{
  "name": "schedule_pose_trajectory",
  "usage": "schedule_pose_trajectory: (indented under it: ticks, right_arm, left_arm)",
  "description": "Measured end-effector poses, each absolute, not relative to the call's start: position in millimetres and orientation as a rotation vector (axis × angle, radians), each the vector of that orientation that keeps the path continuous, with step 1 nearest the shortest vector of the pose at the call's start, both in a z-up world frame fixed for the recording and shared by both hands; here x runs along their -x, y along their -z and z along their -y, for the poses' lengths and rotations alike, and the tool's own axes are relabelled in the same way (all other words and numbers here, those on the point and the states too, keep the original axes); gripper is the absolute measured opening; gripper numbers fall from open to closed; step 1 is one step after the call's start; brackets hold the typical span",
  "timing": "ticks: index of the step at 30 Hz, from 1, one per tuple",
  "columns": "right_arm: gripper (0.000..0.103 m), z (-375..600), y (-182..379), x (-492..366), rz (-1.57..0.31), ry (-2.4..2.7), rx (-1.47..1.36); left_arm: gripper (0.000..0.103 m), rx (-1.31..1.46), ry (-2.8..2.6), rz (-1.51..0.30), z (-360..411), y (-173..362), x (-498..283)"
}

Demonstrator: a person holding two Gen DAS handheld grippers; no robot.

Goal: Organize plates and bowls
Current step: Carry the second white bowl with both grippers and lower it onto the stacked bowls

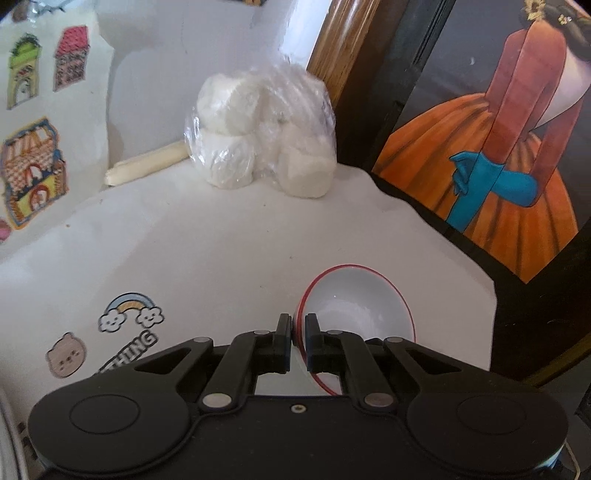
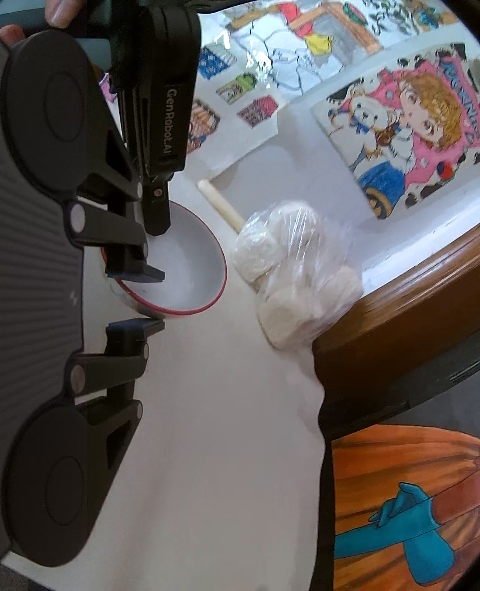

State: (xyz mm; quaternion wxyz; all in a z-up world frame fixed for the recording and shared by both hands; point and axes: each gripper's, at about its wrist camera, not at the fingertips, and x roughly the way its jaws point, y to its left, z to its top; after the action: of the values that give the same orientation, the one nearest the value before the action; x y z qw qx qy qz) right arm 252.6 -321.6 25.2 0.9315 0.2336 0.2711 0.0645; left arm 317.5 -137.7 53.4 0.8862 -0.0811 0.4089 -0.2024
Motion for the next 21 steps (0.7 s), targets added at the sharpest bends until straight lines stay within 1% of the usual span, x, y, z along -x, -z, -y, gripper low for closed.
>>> schedule_pose_trajectory:
  ticks: [9,21]
  right_arm:
    - [0.023,296.1,-52.2,-213.4,-0.521,-0.165,-0.445]
    - [0.023,258.5,-66.9,-171.3,-0.507,-0.247,-0.409]
  left_arm:
    - [0.007,0.199,0.424,-0.794,105.0,-74.0,-274.8]
    - [0.007,0.196,0.387,-0.696,58.5,-89.9,-215.5]
